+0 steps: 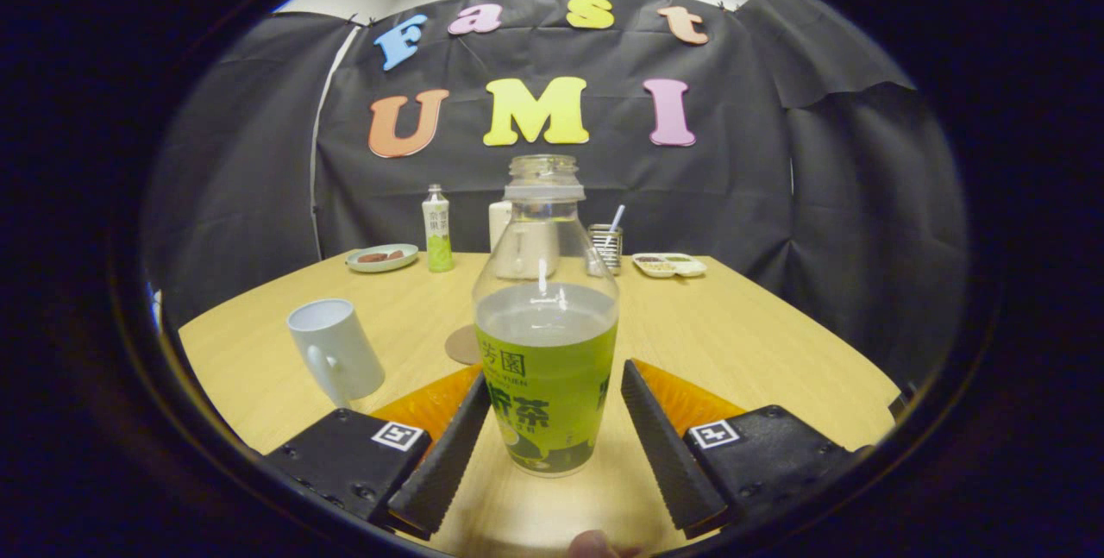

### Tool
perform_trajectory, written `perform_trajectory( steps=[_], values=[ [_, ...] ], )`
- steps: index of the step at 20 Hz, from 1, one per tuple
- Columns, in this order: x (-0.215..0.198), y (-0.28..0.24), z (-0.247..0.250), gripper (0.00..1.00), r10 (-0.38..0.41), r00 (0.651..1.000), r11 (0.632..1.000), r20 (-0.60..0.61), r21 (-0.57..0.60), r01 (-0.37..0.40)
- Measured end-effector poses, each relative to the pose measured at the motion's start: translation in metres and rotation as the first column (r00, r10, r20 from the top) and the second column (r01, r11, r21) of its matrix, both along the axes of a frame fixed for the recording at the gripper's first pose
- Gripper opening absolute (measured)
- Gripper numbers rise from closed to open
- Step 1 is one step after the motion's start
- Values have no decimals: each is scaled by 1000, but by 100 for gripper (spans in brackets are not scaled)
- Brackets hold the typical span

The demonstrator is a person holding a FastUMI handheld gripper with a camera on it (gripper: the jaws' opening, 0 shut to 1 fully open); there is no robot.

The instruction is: Take the bottle from table, then pour the juice into the cup, finally place the bottle on the coaster

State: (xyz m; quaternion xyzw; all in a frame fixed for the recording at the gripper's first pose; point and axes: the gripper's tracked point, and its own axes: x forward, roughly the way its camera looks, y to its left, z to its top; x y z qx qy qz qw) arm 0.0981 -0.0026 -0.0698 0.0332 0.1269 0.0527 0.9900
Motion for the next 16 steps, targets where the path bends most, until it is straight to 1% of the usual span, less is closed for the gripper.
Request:
perform_trajectory(
  steps=[2, 3, 4, 7, 9, 11, 13, 14, 16],
  values=[
    [5, 5, 0, 86, 25, 1000, 1000, -9, 9, -25],
    [0, 11, 5, 82, 51, 999, 999, -9, 15, -51],
    [0, 18, 8, 81, 79, 997, 997, -6, 9, -79],
    [-2, 38, 15, 78, 168, 986, 982, -9, -91, -168],
    [5, 45, 28, 77, 195, 981, 961, 14, -204, -188],
    [20, 46, 41, 77, 200, 979, 916, 38, -362, -173],
    [36, 46, 51, 76, 200, 978, 866, 56, -478, -150],
    [43, 47, 54, 77, 201, 978, 836, 57, -530, -141],
    [56, 51, 59, 77, 205, 976, 762, 66, -637, -117]
  ],
)
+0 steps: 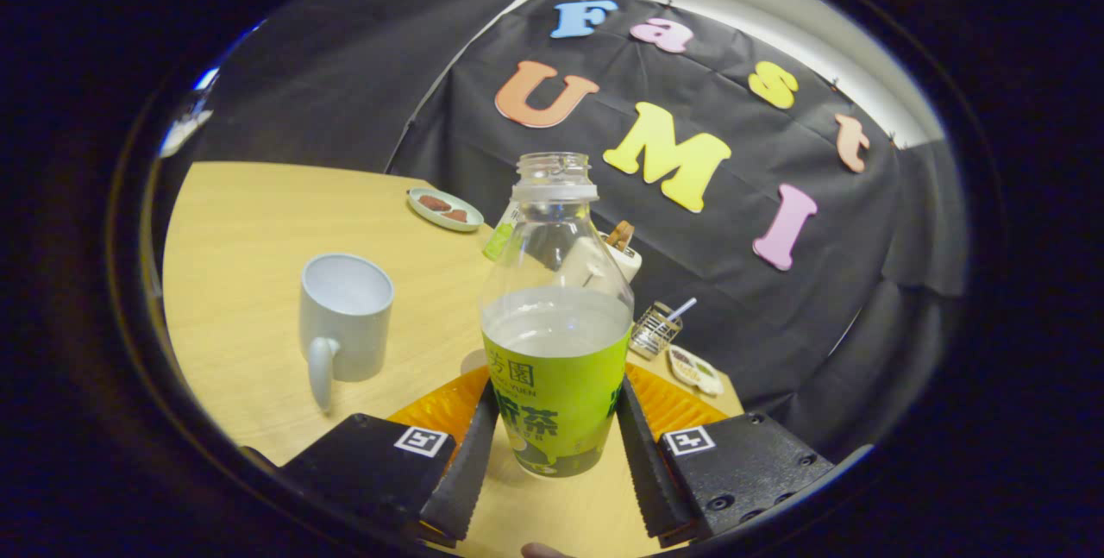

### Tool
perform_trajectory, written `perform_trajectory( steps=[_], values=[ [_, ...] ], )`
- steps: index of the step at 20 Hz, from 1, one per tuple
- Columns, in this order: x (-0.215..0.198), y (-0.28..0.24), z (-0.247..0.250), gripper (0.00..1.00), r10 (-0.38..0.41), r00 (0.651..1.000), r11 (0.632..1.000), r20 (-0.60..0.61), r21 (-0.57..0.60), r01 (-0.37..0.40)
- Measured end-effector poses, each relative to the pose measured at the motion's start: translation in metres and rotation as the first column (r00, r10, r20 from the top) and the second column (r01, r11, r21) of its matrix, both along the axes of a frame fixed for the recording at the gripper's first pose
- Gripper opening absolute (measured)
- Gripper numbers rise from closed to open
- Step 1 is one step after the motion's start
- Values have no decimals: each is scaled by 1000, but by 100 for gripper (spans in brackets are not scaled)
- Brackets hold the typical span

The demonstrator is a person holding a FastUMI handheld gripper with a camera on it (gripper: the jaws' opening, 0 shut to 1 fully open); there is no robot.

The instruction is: Take the bottle from table, then pour the juice into the cup, finally place the bottle on the coaster

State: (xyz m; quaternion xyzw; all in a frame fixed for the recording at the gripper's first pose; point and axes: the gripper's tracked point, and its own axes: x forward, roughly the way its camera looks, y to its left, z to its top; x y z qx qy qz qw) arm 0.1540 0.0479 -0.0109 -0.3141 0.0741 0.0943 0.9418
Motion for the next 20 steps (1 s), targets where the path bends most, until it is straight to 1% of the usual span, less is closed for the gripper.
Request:
perform_trajectory(
  steps=[2, 5, 9, 14, 17, 20],
  values=[
    [12, 2, 2, 77, -5, 999, 990, 43, -143, 11],
    [26, 8, 8, 77, 6, 992, 944, 124, -329, 36],
    [41, 13, 14, 77, 17, 983, 874, 184, -480, 75],
    [49, 17, 27, 77, 59, 961, 754, 270, -643, 134],
    [48, 22, 34, 77, 97, 948, 691, 304, -706, 156],
    [47, 25, 40, 77, 130, 937, 618, 324, -765, 179]
  ],
)
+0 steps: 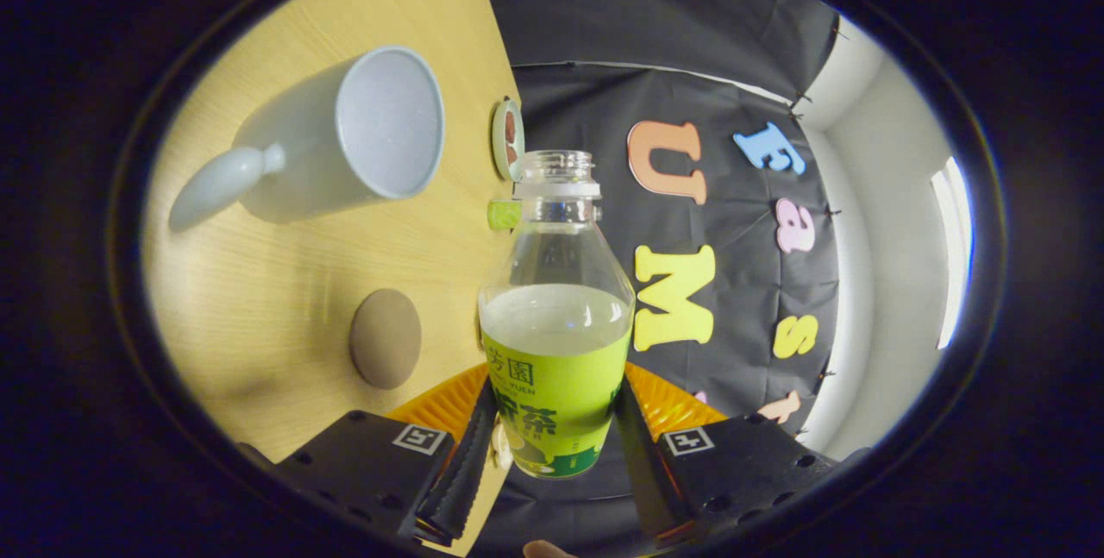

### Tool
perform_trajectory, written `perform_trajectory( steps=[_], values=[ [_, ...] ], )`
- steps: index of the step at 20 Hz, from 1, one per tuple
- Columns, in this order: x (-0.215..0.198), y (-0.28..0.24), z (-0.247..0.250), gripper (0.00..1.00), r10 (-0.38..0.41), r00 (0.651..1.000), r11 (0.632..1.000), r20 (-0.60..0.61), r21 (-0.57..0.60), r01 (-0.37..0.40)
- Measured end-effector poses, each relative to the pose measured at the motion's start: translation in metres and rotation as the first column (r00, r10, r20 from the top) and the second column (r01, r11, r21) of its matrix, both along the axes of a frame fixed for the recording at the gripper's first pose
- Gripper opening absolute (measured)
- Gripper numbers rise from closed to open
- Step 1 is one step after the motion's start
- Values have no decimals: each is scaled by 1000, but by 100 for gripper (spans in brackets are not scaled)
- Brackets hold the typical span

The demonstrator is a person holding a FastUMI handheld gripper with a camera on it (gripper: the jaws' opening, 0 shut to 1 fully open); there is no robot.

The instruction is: Take the bottle from table, then pour the juice into the cup, finally place the bottle on the coaster

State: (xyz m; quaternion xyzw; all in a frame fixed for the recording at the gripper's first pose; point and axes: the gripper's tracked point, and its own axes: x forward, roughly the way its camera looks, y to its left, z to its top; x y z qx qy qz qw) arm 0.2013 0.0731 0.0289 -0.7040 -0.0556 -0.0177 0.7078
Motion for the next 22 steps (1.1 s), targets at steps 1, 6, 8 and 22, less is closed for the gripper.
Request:
perform_trajectory(
  steps=[1, 6, 8, 22],
  values=[
    [1, 0, 2, 77, -3, 1000, 1000, 11, -29, 3],
    [-2, 8, 7, 77, 4, 999, 992, 46, -125, 2],
    [-4, 11, 10, 77, 4, 998, 986, 59, -165, 6],
    [-5, 20, 37, 77, 16, 989, 941, 145, -336, 34]
  ],
)
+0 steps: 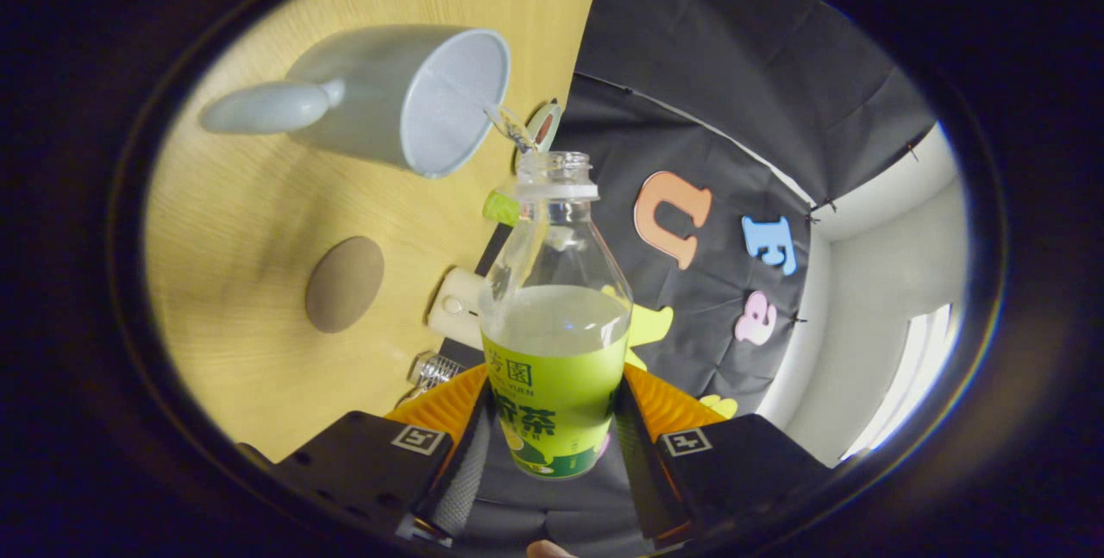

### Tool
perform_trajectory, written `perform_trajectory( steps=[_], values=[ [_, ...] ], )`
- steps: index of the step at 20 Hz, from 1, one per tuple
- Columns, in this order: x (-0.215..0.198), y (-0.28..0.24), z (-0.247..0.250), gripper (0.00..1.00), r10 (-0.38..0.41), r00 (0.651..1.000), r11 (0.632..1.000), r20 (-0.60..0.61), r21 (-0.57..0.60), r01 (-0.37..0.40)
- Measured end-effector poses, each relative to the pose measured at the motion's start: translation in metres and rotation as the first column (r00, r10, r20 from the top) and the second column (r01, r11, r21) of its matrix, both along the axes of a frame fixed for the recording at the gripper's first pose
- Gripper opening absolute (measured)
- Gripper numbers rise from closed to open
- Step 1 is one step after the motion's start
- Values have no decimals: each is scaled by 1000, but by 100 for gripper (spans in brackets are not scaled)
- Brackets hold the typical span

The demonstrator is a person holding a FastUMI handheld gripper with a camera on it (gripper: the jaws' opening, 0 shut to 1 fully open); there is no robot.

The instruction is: Take the bottle from table, then pour the juice into the cup, finally place the bottle on the coaster

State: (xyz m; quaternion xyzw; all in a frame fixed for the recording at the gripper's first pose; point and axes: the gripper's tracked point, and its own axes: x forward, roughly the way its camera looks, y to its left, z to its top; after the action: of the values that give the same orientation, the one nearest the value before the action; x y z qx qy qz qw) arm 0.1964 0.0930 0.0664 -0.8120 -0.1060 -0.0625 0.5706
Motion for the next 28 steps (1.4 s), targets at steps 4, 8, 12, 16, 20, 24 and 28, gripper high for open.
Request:
perform_trajectory(
  steps=[4, 8, 12, 16, 20, 24, 28],
  values=[
    [-1, 0, 8, 76, -2, 1000, 999, 21, -32, 3],
    [-2, -1, 17, 76, -4, 999, 998, 41, -66, 7],
    [-6, 3, 26, 76, -10, 998, 995, 64, -96, 16],
    [-1, 8, 37, 76, -4, 996, 991, 93, -132, 17],
    [-6, 14, 39, 76, -1, 994, 987, 107, -162, 19],
    [-5, 17, 45, 76, 1, 993, 983, 120, -182, 21],
    [-9, 18, 44, 76, 9, 992, 981, 125, -194, 16]
  ],
)
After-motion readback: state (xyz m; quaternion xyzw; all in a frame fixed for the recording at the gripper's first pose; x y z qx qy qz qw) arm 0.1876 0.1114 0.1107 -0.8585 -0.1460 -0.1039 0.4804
